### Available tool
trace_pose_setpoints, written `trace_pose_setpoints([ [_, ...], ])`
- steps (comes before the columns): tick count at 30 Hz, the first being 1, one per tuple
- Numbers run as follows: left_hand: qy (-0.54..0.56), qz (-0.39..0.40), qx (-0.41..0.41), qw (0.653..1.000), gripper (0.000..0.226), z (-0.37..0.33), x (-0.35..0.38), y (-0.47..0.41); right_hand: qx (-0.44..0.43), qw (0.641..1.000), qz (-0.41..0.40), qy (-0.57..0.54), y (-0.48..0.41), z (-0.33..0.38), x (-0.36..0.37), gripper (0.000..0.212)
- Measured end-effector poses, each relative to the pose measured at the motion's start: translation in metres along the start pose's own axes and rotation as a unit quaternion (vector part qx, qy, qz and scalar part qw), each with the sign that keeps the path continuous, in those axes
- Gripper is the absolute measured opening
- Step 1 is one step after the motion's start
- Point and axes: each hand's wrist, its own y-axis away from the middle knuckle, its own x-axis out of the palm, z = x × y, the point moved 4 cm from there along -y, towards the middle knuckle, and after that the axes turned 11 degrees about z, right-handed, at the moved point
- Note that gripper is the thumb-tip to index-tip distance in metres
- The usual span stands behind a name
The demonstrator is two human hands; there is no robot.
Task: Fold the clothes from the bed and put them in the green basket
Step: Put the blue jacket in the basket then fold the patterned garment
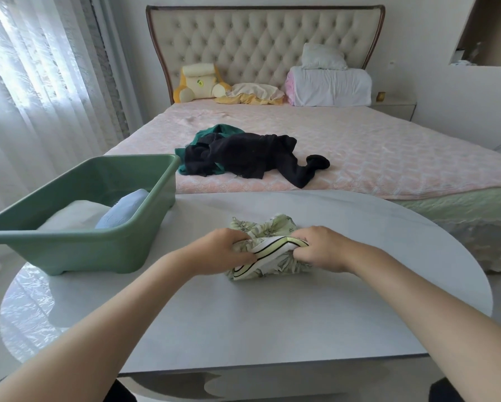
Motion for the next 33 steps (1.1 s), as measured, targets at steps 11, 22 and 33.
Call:
trace_pose_setpoints([
  [11, -0.185, -0.075, -0.044, 0.979, 0.075, -0.013, 0.01, -0.011, 0.051, 0.998, 0.018, -0.012, -0.018, -0.003, 0.007, 0.041],
  [22, -0.218, 0.011, 0.083, 0.972, 0.079, -0.01, 0.045, -0.012, -0.141, 0.945, -0.124, 0.267, -0.027, -0.003, 0.023, 0.057],
  [33, -0.171, -0.094, 0.125, 0.973, 0.057, 0.004, 0.029, -0.006, -0.125, 0.984, -0.098, 0.084, -0.012, -0.033, 0.033, 0.07],
])
